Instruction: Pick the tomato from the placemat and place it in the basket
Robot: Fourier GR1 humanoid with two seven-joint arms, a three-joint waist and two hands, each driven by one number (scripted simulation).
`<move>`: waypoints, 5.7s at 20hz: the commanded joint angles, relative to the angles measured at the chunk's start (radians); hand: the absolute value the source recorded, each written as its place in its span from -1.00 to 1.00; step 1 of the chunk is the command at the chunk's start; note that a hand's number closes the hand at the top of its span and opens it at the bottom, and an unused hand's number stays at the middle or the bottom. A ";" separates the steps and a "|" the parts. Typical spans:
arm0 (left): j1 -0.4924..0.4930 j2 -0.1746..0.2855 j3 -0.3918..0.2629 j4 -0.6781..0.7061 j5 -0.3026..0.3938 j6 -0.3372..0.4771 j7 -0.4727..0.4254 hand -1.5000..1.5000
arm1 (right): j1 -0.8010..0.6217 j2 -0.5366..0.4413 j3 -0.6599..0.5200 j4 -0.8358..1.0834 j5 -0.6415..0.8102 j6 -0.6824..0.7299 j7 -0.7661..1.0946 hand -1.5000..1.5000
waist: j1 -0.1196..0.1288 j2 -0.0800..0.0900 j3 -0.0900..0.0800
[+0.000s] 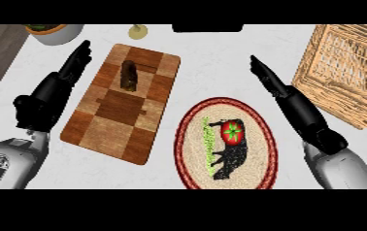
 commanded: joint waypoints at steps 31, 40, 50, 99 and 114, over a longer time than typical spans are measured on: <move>0.080 -0.015 0.087 0.091 -0.042 -0.010 -0.172 0.00 | -0.761 -0.038 0.517 0.216 0.122 0.106 0.949 -1.00 | -0.001 -0.033 -0.021; 0.099 -0.024 0.111 0.092 -0.048 -0.030 -0.201 0.00 | -0.833 -0.053 0.421 0.197 -0.132 0.407 1.203 -1.00 | 0.002 -0.018 -0.016; 0.135 -0.065 0.115 0.052 -0.087 -0.029 -0.182 0.00 | -0.713 -0.075 0.435 0.219 -0.052 0.428 1.102 -1.00 | 0.008 -0.017 -0.015; 0.114 -0.212 0.285 -0.024 -0.229 -0.202 -0.105 0.00 | -0.190 0.203 0.235 0.371 0.776 0.512 0.708 -1.00 | 0.004 -0.016 -0.014; 0.137 -0.268 0.271 -0.051 -0.285 -0.210 -0.103 0.00 | -0.187 0.237 0.187 0.515 0.924 0.419 0.494 1.00 | 0.009 -0.016 -0.014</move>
